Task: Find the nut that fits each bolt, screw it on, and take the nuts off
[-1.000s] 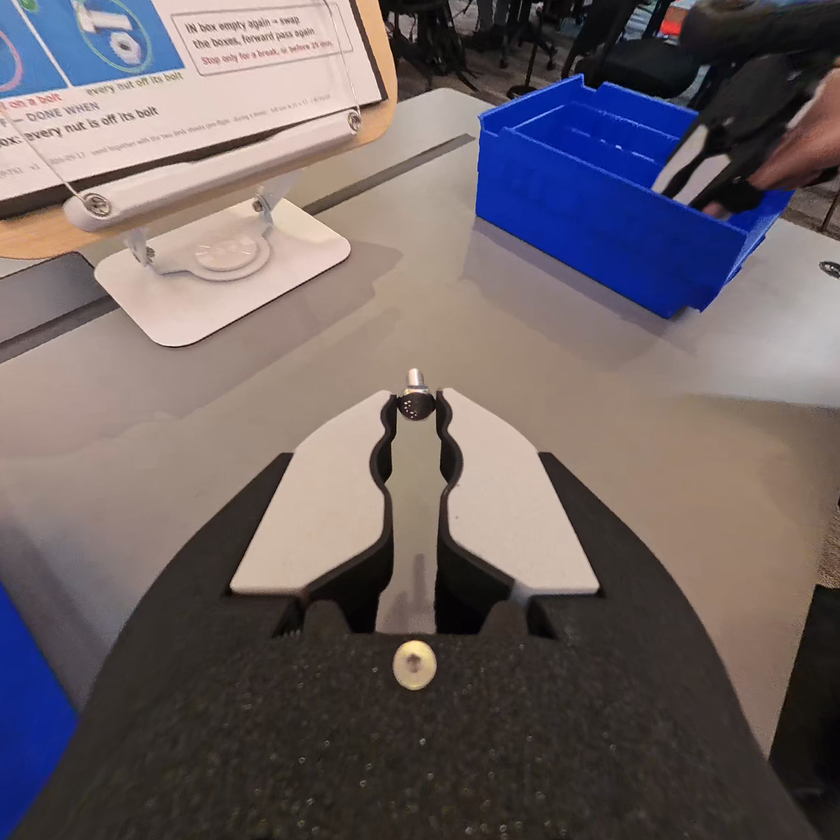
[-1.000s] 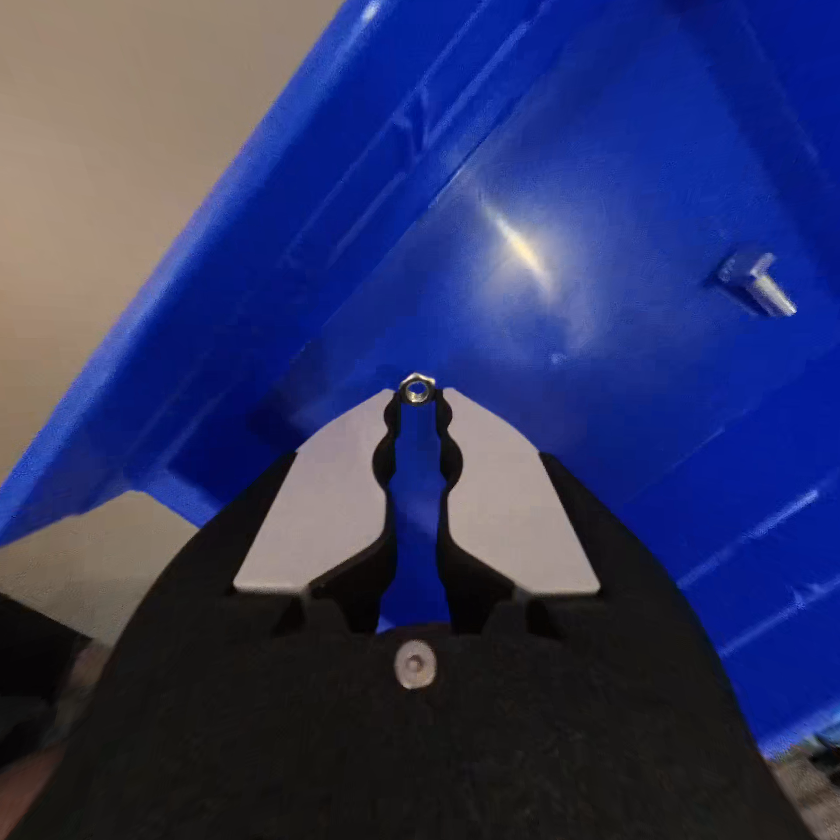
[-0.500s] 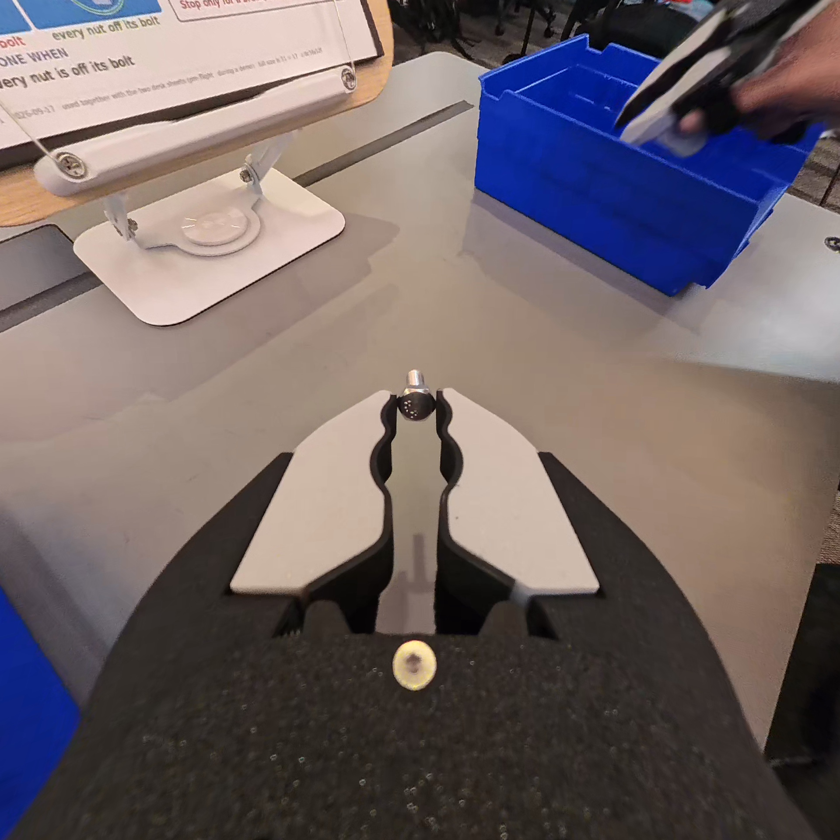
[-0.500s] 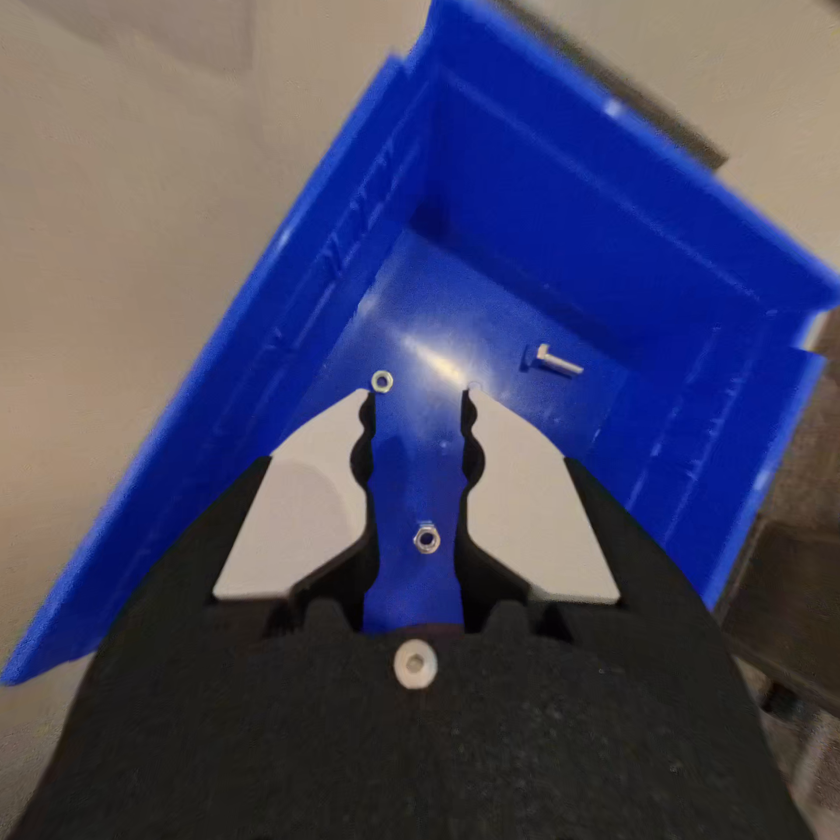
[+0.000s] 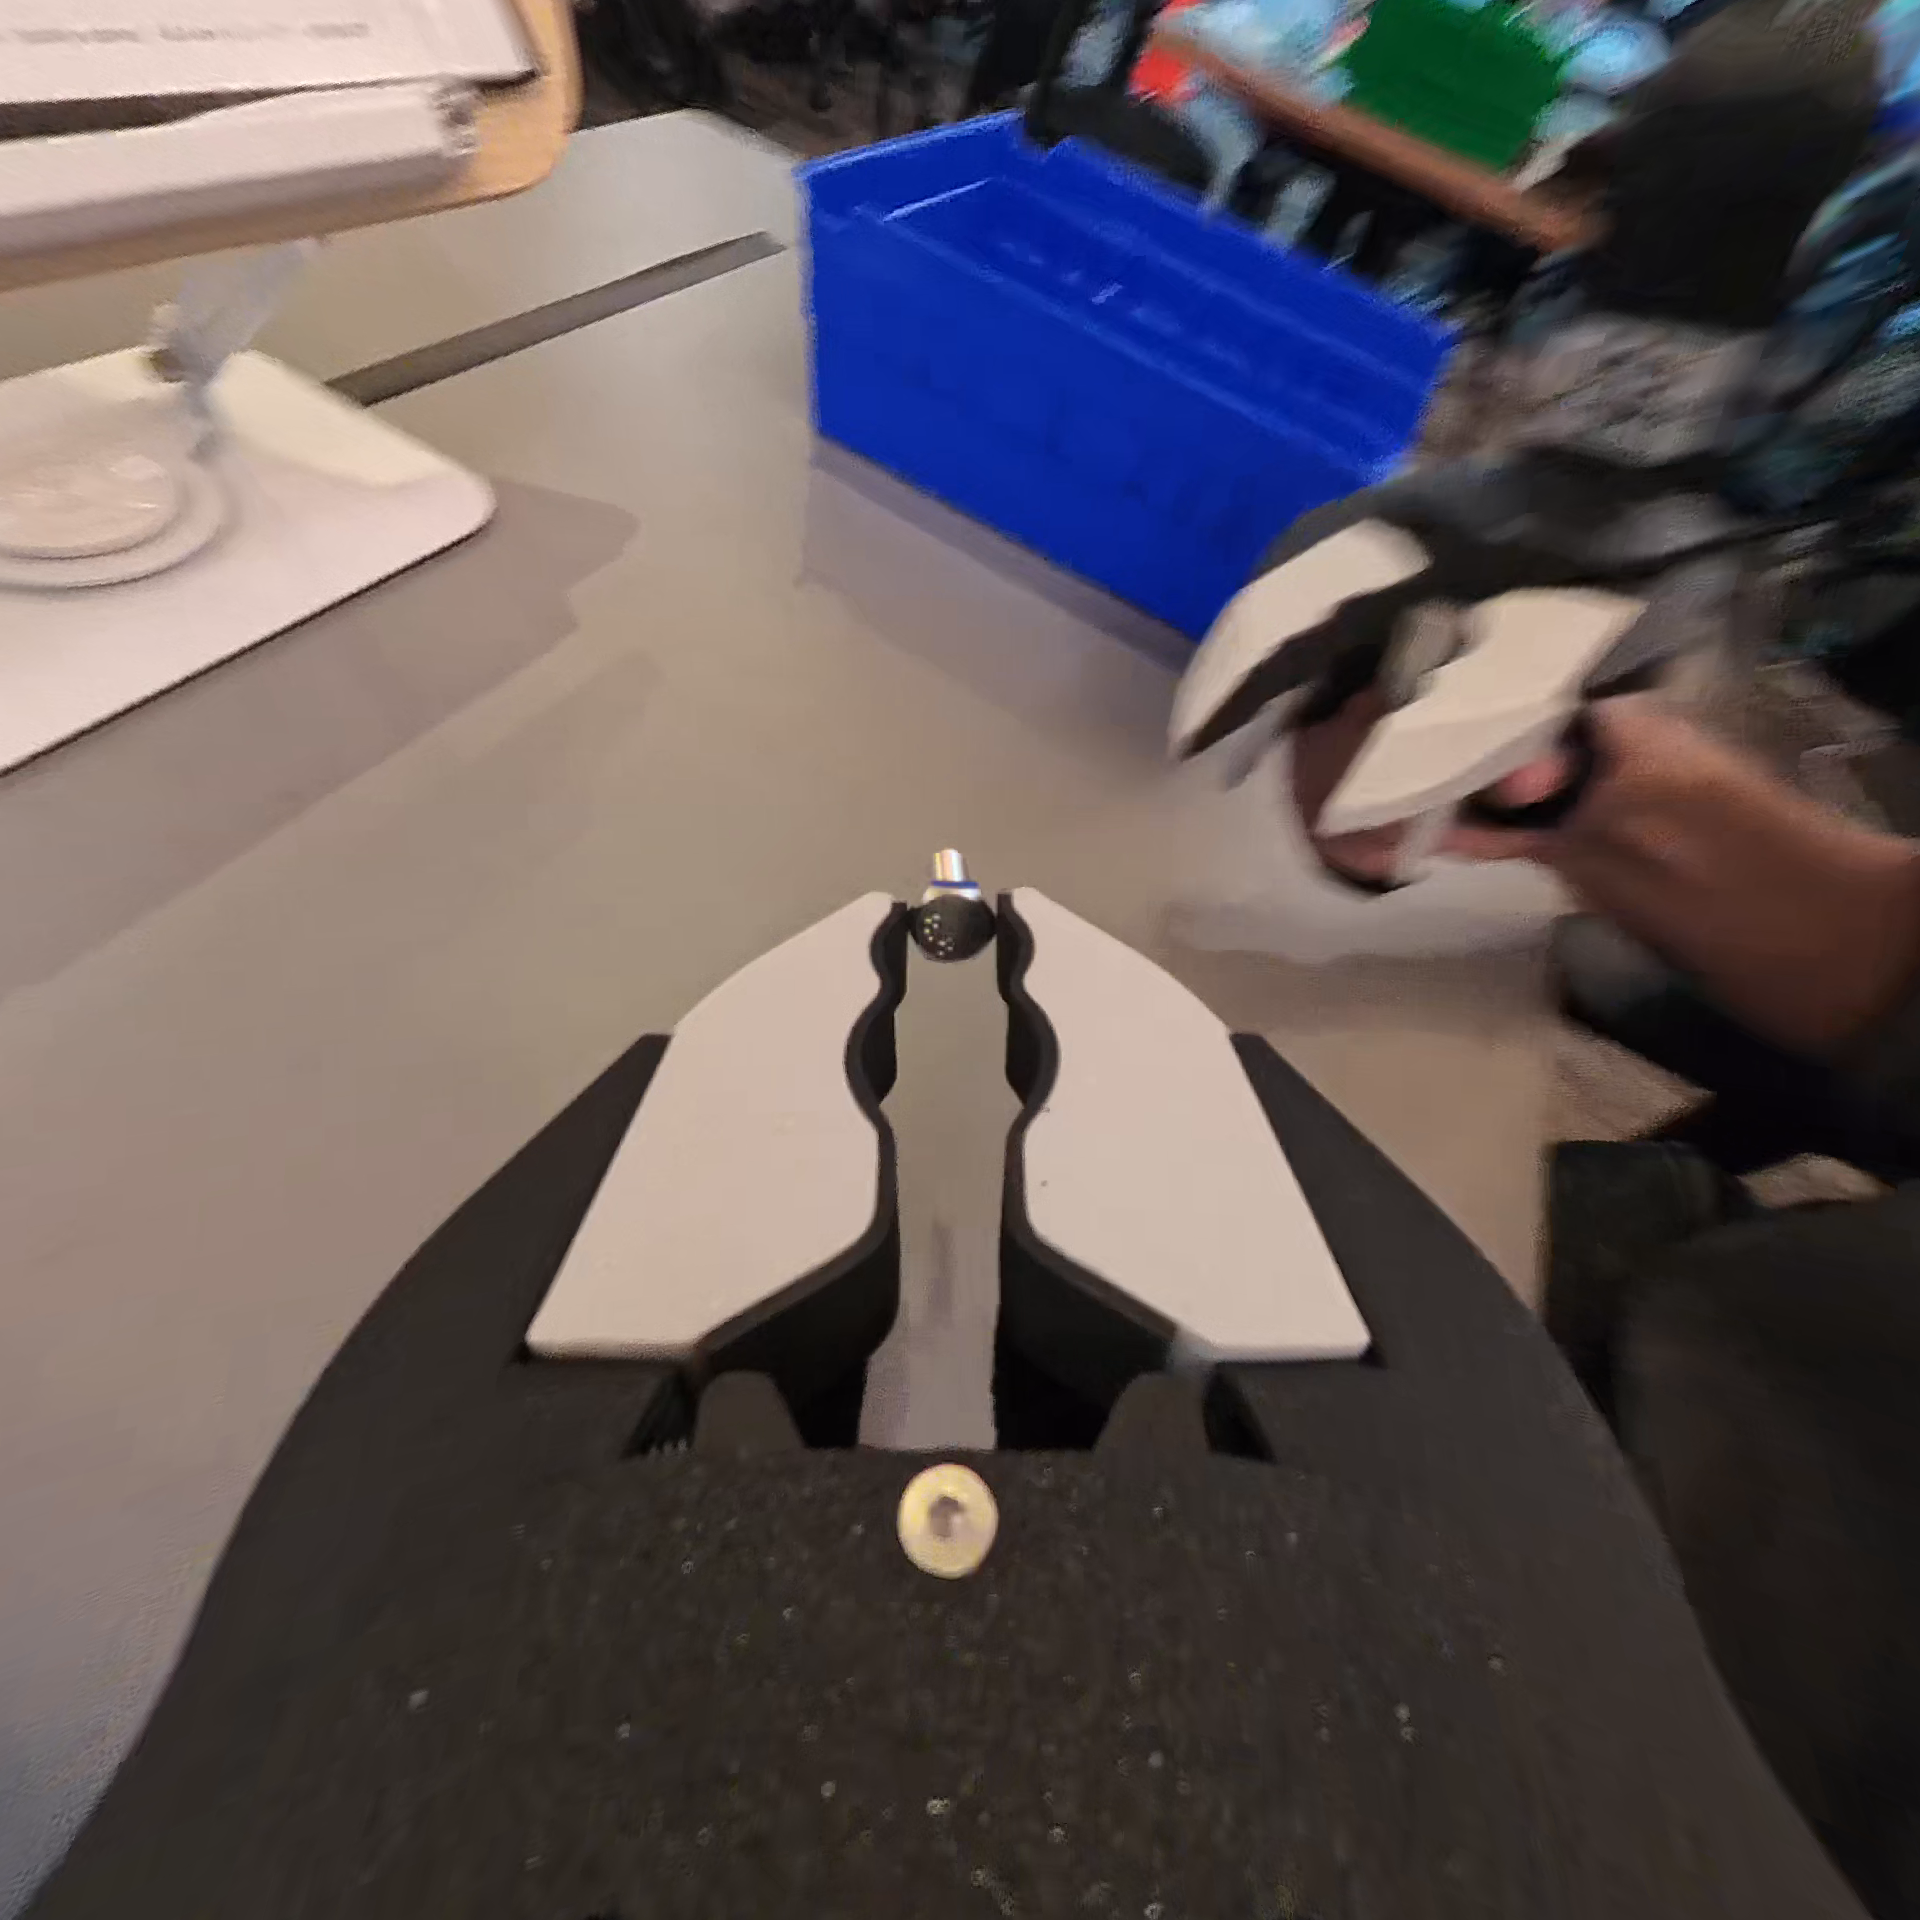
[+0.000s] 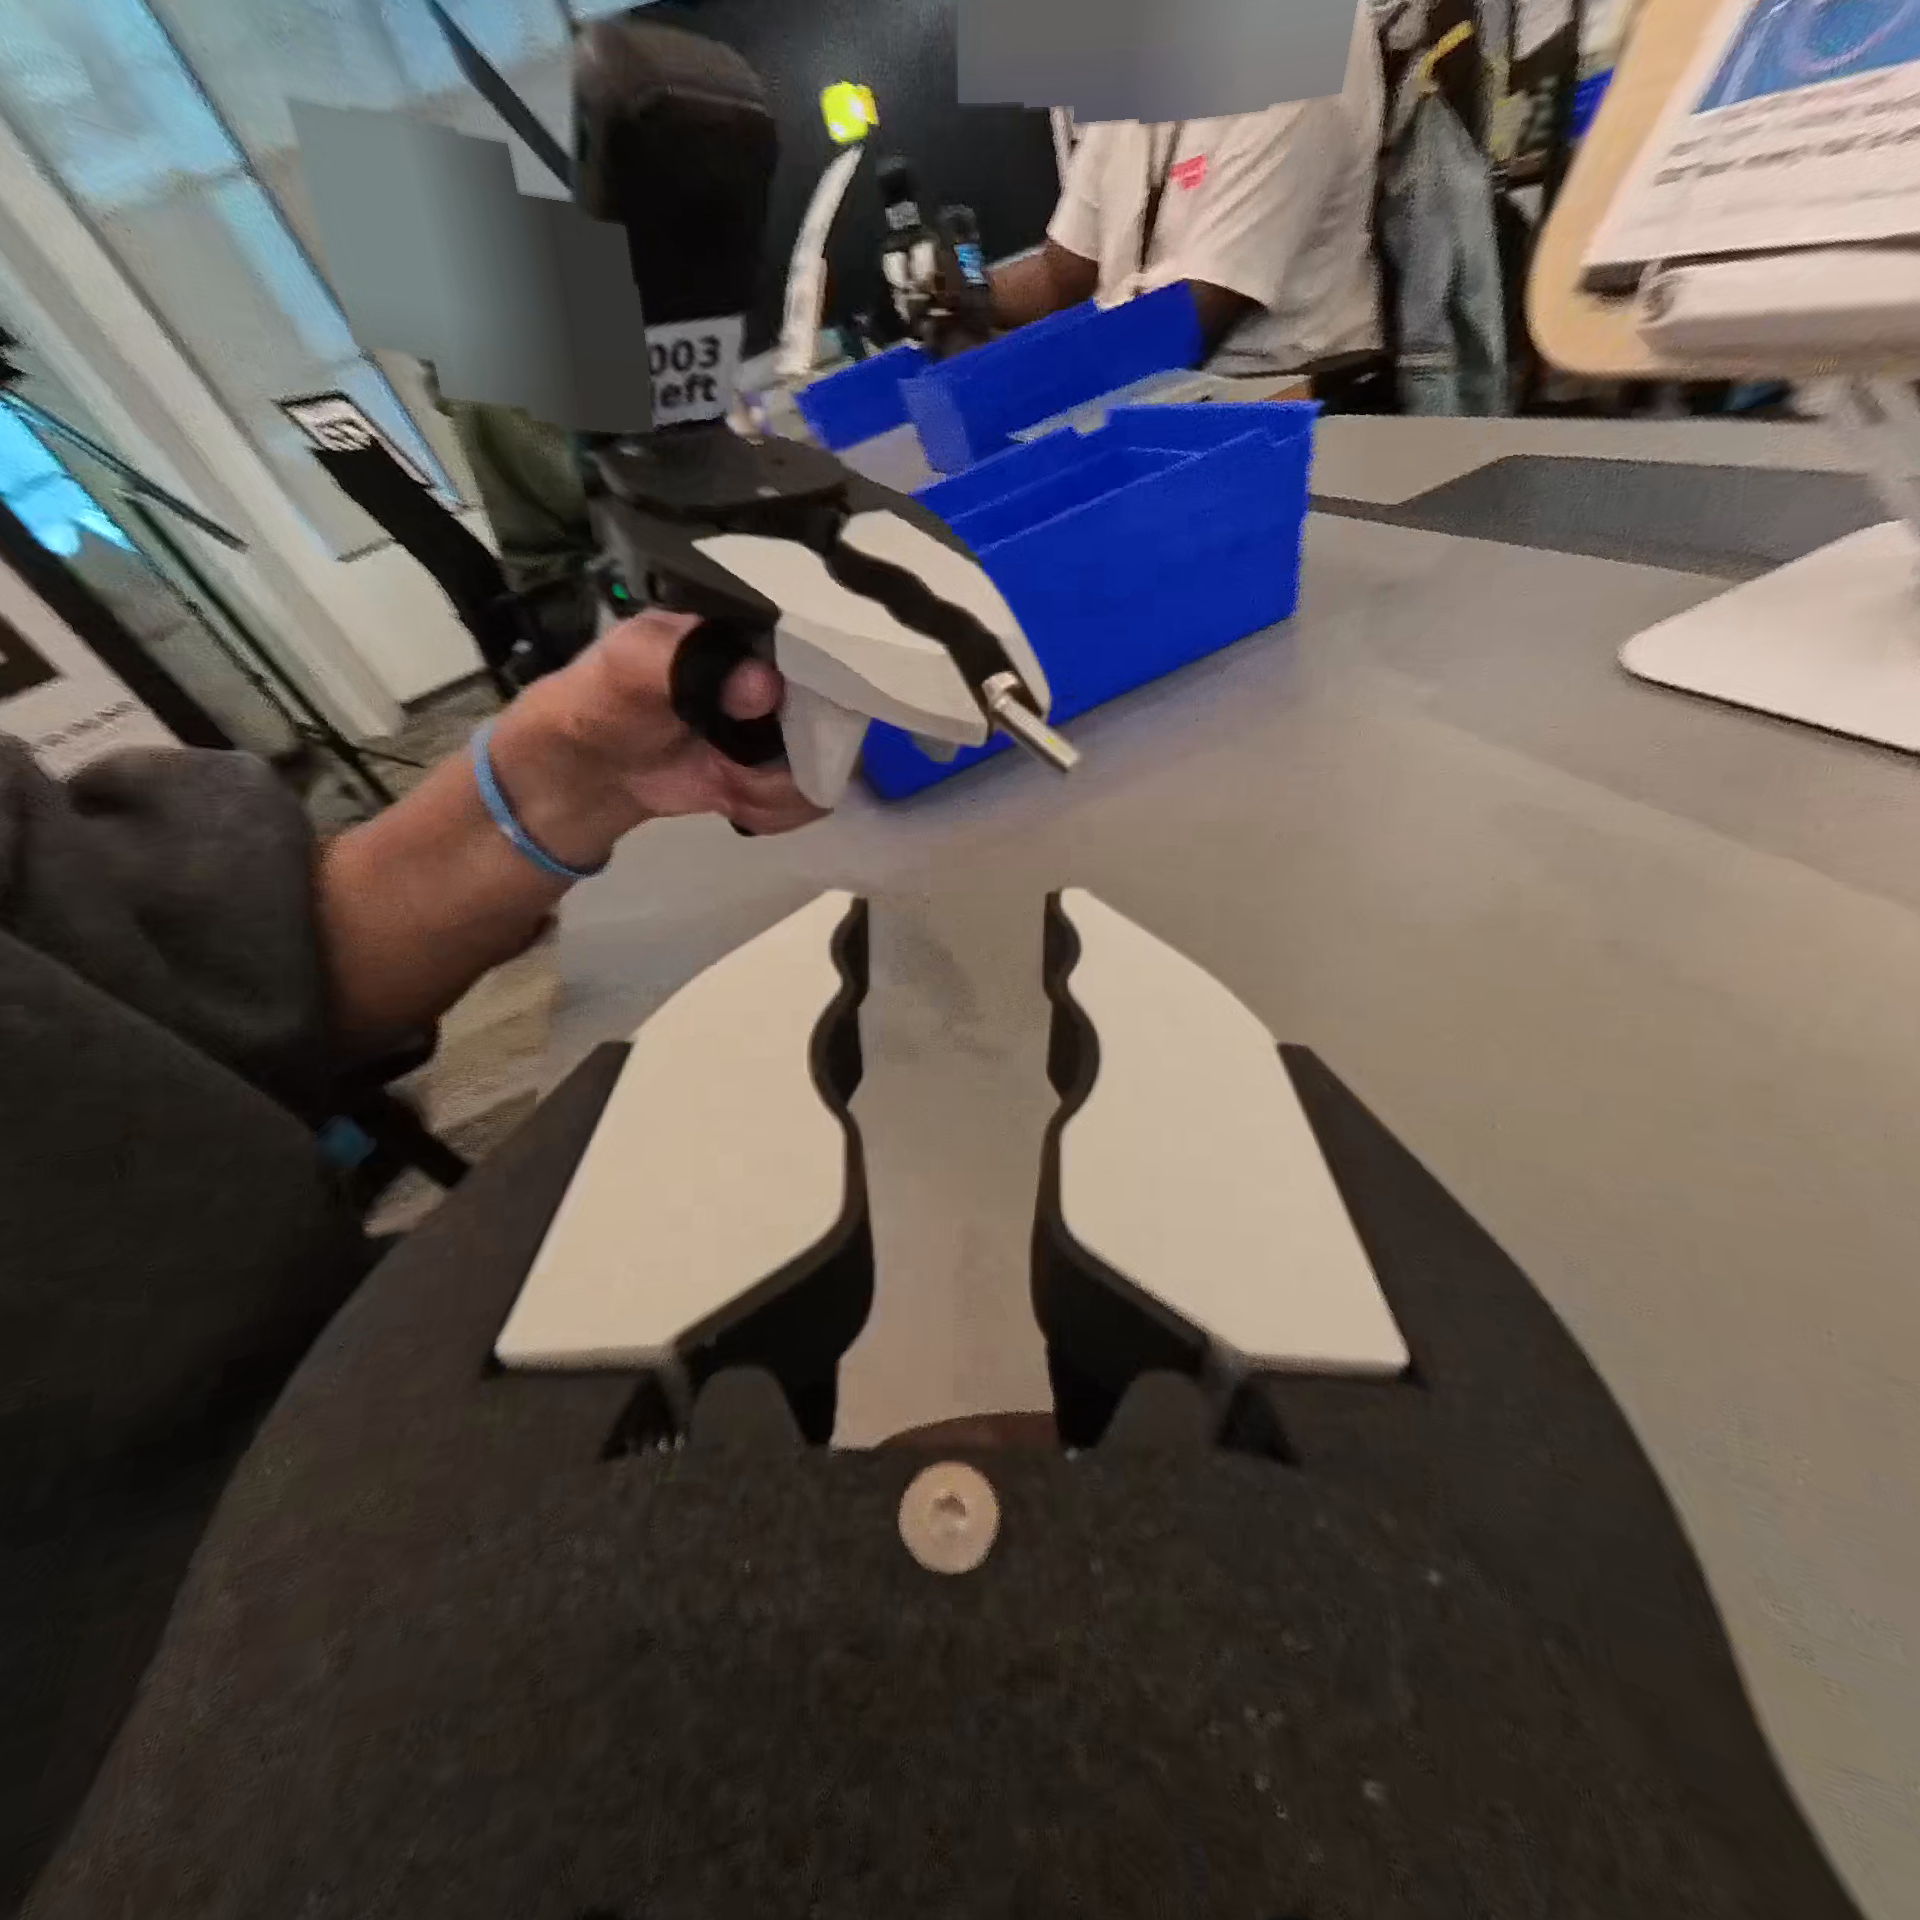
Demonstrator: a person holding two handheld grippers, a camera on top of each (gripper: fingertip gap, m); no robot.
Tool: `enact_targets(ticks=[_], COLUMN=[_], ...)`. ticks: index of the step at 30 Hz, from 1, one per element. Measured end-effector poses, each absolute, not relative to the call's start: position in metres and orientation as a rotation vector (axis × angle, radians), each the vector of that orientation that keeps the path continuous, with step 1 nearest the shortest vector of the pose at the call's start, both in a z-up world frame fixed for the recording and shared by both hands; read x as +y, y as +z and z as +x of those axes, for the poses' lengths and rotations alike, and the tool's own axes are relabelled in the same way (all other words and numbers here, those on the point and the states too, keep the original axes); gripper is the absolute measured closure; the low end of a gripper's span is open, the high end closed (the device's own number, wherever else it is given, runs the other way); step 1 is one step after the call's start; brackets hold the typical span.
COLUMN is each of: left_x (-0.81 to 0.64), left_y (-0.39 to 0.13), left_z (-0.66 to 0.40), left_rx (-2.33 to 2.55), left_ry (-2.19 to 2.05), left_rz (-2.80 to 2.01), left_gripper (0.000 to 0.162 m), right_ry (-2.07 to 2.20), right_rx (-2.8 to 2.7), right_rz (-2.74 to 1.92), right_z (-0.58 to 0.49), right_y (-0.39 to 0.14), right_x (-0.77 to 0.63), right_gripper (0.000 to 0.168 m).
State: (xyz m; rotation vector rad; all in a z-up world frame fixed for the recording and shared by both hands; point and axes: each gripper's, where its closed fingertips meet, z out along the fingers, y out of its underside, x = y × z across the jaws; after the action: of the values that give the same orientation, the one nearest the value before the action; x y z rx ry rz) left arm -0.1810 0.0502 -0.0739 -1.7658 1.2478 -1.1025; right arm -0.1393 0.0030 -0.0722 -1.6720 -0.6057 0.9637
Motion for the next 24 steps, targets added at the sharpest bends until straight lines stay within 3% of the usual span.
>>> enact_targets(ticks=[6,12,15,19,22,24], left_x=[0.018,0.016,0.014,0.012,0.019,0.021], left_y=[-0.043,-0.041,-0.050,-0.052,-0.051,-0.053], left_z=[-0.181,-0.181,-0.179,-0.174,-0.176,-0.180], left_rx=[1.238,1.210,1.250,1.264,1.263,1.300], left_ry=[-1.558,-1.664,-1.617,-1.569,-1.465,-1.388], left_rz=[-1.566,-1.526,-1.549,-1.562,-1.591,-1.616], left_gripper=[0.146,0.147,0.147,0.146,0.123,0.120], right_ry=[1.472,1.511,1.512,1.401,1.314,1.184], right_rx=[-0.528,-0.611,-0.614,-0.666,-0.632,-0.615], right_rz=[-1.462,-1.477,-1.468,-1.488,-1.501,-1.537], right_z=[-0.159,-0.181,-0.181,-0.176,-0.158,-0.133], right_y=[-0.047,-0.049,-0.049,-0.051,-0.040,-0.024], right_x=[0.010,0.015,0.014,0.012,0.011,0.009], right_gripper=[0.141,0.141,0.158,0.161,0.161,0.161])
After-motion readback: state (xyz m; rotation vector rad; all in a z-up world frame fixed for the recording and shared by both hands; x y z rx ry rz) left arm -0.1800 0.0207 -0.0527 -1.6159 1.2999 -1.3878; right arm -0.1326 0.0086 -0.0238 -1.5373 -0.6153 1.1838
